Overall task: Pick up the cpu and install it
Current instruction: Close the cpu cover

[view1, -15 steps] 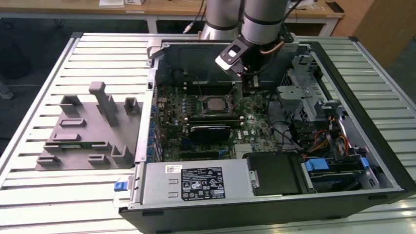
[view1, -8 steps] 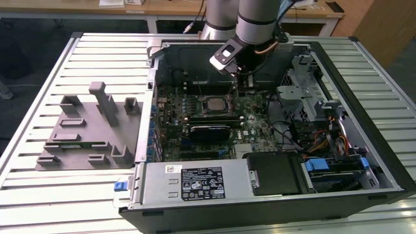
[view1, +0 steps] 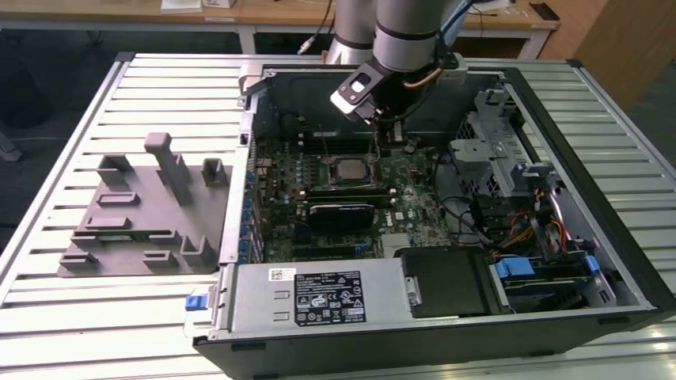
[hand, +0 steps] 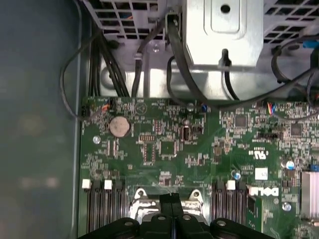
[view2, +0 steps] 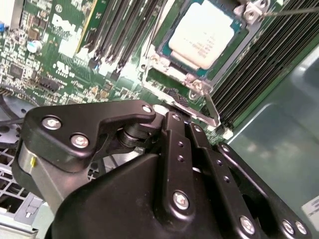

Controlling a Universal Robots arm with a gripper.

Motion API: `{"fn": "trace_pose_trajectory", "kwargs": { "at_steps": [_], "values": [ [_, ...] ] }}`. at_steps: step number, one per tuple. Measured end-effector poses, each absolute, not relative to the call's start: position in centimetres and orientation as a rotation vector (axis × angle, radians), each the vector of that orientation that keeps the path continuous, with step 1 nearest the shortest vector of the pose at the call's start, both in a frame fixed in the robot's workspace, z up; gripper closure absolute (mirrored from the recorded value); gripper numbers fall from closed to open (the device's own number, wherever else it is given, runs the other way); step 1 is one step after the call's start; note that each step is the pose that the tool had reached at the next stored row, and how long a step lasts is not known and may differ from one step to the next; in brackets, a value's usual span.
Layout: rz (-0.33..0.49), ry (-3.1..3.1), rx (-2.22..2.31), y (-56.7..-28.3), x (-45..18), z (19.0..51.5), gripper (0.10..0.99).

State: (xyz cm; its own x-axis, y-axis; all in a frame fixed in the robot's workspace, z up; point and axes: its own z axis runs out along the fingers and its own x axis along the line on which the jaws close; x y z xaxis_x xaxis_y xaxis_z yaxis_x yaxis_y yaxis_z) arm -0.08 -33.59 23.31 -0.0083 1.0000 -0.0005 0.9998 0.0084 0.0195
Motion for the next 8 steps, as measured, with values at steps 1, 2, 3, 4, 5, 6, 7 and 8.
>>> {"fn": "trace_pose_trajectory", "kwargs": {
  "at_steps": [1, 2, 3, 4, 5, 6, 7, 8],
  "values": [
    [0.021, 2.221, 2.202, -33.6, -0.2, 23.3, 0.980],
    [0.021, 2.221, 2.202, -33.6, -0.4, 23.3, 0.980],
    [0.021, 2.221, 2.202, -33.6, -0.6, 23.3, 0.980],
    [0.021, 2.221, 2.202, -33.6, -0.7, 23.3, 0.980],
    [0.021, 2.221, 2.202, -33.6, -0.9, 23.3, 0.980],
    [0.021, 2.221, 2.202, -33.6, -1.1, 23.3, 0.980],
    [0.021, 2.221, 2.202, -33.6, -1.2, 23.3, 0.980],
    [0.021, 2.221, 2.202, -33.6, -1.4, 23.3, 0.980]
  ]
}}
